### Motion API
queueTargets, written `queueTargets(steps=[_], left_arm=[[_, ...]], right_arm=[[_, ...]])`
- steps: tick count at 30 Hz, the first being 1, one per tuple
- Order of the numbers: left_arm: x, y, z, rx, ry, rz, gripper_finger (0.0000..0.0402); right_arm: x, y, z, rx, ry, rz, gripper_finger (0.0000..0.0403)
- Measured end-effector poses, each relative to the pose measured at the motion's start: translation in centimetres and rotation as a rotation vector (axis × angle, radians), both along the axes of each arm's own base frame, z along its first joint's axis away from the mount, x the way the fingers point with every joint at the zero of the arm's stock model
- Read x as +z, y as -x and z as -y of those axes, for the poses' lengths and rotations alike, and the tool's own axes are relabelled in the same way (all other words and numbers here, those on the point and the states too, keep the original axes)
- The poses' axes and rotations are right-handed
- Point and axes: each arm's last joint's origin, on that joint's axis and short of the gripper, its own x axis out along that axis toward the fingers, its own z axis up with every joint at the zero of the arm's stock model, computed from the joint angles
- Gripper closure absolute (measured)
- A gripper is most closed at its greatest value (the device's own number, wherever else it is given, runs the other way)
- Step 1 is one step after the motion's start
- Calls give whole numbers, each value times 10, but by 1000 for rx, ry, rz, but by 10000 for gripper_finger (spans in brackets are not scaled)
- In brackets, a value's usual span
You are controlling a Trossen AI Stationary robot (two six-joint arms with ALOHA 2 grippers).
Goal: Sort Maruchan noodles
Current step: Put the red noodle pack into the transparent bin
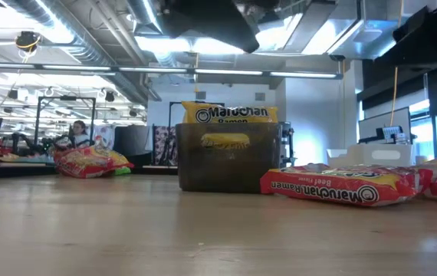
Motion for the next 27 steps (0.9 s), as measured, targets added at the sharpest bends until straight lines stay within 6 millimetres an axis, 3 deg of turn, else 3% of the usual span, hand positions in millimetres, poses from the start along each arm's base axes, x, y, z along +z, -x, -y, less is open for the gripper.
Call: queueTargets(steps=[6,16,22,27], left_arm=[[-32,12,21,68,177,153,193],[-60,32,30,198,265,319,193],[-59,32,30,242,248,352,193],[-59,32,28,246,244,353,193]], right_arm=[[-11,-11,20,-62,-7,-129,159],[-47,-27,43,-139,63,-355,303],[-57,-39,30,-41,-43,-342,371],[-60,-60,12,10,-132,-314,389]])
